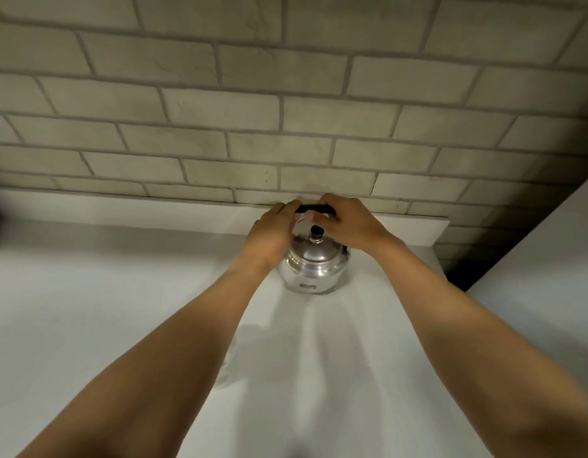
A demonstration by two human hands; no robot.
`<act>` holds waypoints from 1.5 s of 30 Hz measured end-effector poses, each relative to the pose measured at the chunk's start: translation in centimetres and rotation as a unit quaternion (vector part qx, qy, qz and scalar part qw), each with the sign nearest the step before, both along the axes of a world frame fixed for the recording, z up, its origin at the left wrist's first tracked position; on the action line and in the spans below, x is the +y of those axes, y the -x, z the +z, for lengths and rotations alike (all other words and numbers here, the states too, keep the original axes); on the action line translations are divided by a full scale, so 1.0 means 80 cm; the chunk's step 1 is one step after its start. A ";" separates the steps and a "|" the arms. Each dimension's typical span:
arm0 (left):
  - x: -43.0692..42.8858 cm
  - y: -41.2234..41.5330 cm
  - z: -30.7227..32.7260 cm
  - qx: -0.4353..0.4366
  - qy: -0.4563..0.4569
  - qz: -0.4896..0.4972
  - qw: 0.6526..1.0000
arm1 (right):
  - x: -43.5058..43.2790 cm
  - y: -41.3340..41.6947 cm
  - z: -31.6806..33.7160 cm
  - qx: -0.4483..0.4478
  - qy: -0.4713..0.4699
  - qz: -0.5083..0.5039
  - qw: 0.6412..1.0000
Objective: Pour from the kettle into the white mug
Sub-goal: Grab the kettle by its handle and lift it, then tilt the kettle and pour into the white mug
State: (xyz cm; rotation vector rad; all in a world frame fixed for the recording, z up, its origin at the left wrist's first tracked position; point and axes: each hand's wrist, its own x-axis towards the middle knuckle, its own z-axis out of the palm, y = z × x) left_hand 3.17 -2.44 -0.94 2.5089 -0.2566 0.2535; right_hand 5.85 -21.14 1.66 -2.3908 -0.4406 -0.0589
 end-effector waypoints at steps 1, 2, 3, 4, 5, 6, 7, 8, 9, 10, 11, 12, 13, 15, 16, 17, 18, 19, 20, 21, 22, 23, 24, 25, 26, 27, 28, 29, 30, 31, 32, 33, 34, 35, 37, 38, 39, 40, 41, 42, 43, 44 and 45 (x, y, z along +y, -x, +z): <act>0.000 0.012 0.008 -0.012 0.001 0.000 1.000 | 0.000 0.012 0.010 -0.010 -0.004 -0.004 1.000; 0.000 0.026 0.017 -0.027 0.004 -0.001 1.000 | 0.000 0.025 0.020 -0.019 -0.004 -0.010 1.000; 0.001 0.041 0.025 -0.044 0.010 -0.004 0.999 | 0.001 0.039 0.029 -0.028 -0.002 -0.017 0.999; 0.002 0.057 0.032 -0.060 0.016 -0.007 0.998 | 0.001 0.052 0.036 -0.035 0.003 -0.024 0.999; 0.003 0.075 0.037 -0.076 0.023 -0.010 0.997 | 0.001 0.065 0.042 -0.043 0.010 -0.028 0.999; 0.005 0.095 0.040 -0.095 0.027 -0.016 0.995 | 0.001 0.079 0.048 -0.055 0.018 -0.031 0.998; 0.006 0.118 0.040 -0.119 0.028 -0.022 0.992 | 0.001 0.094 0.052 -0.066 0.025 -0.033 0.997; 0.006 0.144 0.037 -0.148 0.023 -0.026 0.988 | 0.000 0.108 0.055 -0.075 0.030 -0.034 0.996; 0.007 0.168 0.032 -0.182 0.011 -0.030 0.983 | -0.001 0.122 0.058 -0.082 0.033 -0.034 0.995; 0.008 0.191 0.024 -0.213 -0.005 -0.037 0.976 | -0.001 0.137 0.060 -0.085 0.034 -0.034 0.995; 0.007 0.211 0.014 -0.238 -0.023 -0.045 0.970 | -0.002 0.150 0.063 -0.084 0.033 -0.034 0.995; 0.006 0.230 0.004 -0.252 -0.042 -0.050 0.966 | -0.002 0.162 0.064 -0.083 0.034 -0.035 0.995; 0.005 0.247 -0.007 -0.252 -0.058 -0.051 0.965 | -0.001 0.175 0.066 -0.082 0.038 -0.037 0.995; 0.004 0.274 -0.023 -0.226 -0.082 -0.050 0.969 | 0.001 0.200 0.068 -0.074 0.045 -0.038 0.996; 0.003 0.284 -0.028 -0.212 -0.088 -0.050 0.972 | 0.002 0.212 0.068 -0.070 0.046 -0.036 0.996; 0.003 0.293 -0.031 -0.199 -0.091 -0.049 0.974 | 0.003 0.223 0.067 -0.068 0.048 -0.029 0.996; 0.004 0.301 -0.034 -0.188 -0.094 -0.048 0.976 | 0.006 0.234 0.066 -0.068 0.054 -0.023 0.996; 0.005 0.307 -0.036 -0.180 -0.099 -0.046 0.978 | 0.008 0.244 0.065 -0.070 0.060 -0.018 0.996; 0.005 0.313 -0.038 -0.172 -0.103 -0.045 0.979 | 0.011 0.252 0.064 -0.072 0.065 -0.014 0.995; 0.006 0.319 -0.040 -0.160 -0.103 -0.044 0.981 | 0.013 0.259 0.063 -0.071 0.067 -0.010 0.995; 0.006 0.325 -0.043 -0.143 -0.098 -0.045 0.984 | 0.015 0.265 0.062 -0.069 0.069 -0.006 0.995; 0.006 0.331 -0.045 -0.126 -0.086 -0.050 0.987 | 0.017 0.270 0.062 -0.067 0.073 -0.002 0.995; 0.007 0.336 -0.046 -0.112 -0.070 -0.056 0.990 | 0.018 0.275 0.063 -0.067 0.078 0.003 0.995; 0.008 0.341 -0.046 -0.108 -0.054 -0.061 0.991 | 0.020 0.278 0.063 -0.070 0.083 0.009 0.994; 0.008 0.344 -0.045 -0.110 -0.040 -0.064 0.991 | 0.022 0.281 0.064 -0.075 0.089 0.014 0.993; 0.008 0.347 -0.044 -0.117 -0.025 -0.062 0.991 | 0.024 0.282 0.066 -0.081 0.094 0.018 0.992; 0.007 0.349 -0.042 -0.125 -0.008 -0.057 0.991 | 0.026 0.282 0.069 -0.085 0.099 0.024 0.991; 0.007 0.350 -0.040 -0.132 0.011 -0.051 0.990 | 0.029 0.281 0.072 -0.089 0.104 0.031 0.990; 0.006 0.351 -0.038 -0.138 0.031 -0.046 0.989 | 0.032 0.280 0.077 -0.095 0.109 0.039 0.989; 0.005 0.352 -0.037 -0.143 0.049 -0.044 0.987 | 0.036 0.278 0.082 -0.103 0.117 0.048 0.987; 0.004 0.352 -0.036 -0.151 0.062 -0.042 0.986 | 0.040 0.277 0.088 -0.112 0.126 0.056 0.984; 0.003 0.351 -0.036 -0.162 0.073 -0.039 0.983 | 0.045 0.274 0.093 -0.119 0.137 0.066 0.981; 0.001 0.350 -0.036 -0.170 0.085 -0.035 0.981 | 0.050 0.272 0.099 -0.126 0.148 0.077 0.978; 0.000 0.350 -0.035 -0.168 0.101 -0.032 0.980 | 0.055 0.269 0.104 -0.129 0.159 0.086 0.975; 0.000 0.348 -0.033 -0.148 0.132 -0.026 0.980 | 0.066 0.261 0.113 -0.130 0.185 0.097 0.969; 0.001 0.347 -0.033 -0.135 0.145 -0.025 0.980 | 0.072 0.258 0.117 -0.127 0.199 0.102 0.966; 0.002 0.346 -0.033 -0.123 0.157 -0.025 0.980 | 0.078 0.256 0.120 -0.123 0.211 0.109 0.964; 0.003 0.345 -0.032 -0.113 0.168 -0.024 0.979 | 0.084 0.255 0.123 -0.119 0.220 0.115 0.961; 0.003 0.345 -0.033 -0.107 0.180 -0.022 0.978 | 0.090 0.254 0.126 -0.116 0.227 0.121 0.959; 0.004 0.345 -0.033 -0.102 0.193 -0.020 0.976 | 0.095 0.253 0.128 -0.114 0.233 0.125 0.958; 0.005 0.345 -0.033 -0.099 0.207 -0.019 0.973 | 0.100 0.253 0.130 -0.111 0.239 0.129 0.956; 0.005 0.345 -0.033 -0.097 0.219 -0.018 0.971 | 0.104 0.253 0.132 -0.106 0.246 0.133 0.954; 0.005 0.344 -0.034 -0.098 0.227 -0.016 0.969 | 0.108 0.253 0.134 -0.101 0.255 0.136 0.952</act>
